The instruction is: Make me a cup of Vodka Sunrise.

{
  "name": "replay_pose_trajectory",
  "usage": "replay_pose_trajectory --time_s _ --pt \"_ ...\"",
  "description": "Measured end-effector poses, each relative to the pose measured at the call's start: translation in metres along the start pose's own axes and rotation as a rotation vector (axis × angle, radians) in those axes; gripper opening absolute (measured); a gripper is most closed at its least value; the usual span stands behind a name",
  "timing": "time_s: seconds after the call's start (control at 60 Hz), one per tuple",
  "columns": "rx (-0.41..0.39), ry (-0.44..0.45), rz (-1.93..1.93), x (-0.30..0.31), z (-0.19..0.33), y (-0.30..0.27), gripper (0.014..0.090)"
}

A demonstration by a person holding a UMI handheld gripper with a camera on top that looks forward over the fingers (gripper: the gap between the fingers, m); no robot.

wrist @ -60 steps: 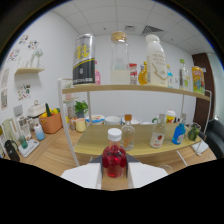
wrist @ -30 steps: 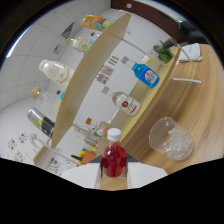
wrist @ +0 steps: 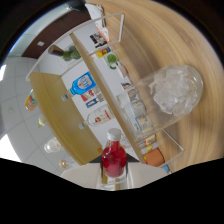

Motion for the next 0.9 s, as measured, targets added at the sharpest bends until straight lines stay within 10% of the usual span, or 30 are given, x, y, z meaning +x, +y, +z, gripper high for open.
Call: replay_pose_trajectory --time_s 0.383,0.9 --pt "0.0 -0.02 0.03 -0.005 -0.005 0.004 0.0339" --pt "-0.031 0.26 -1.601 0.009 0.019 0.086 0.0342"
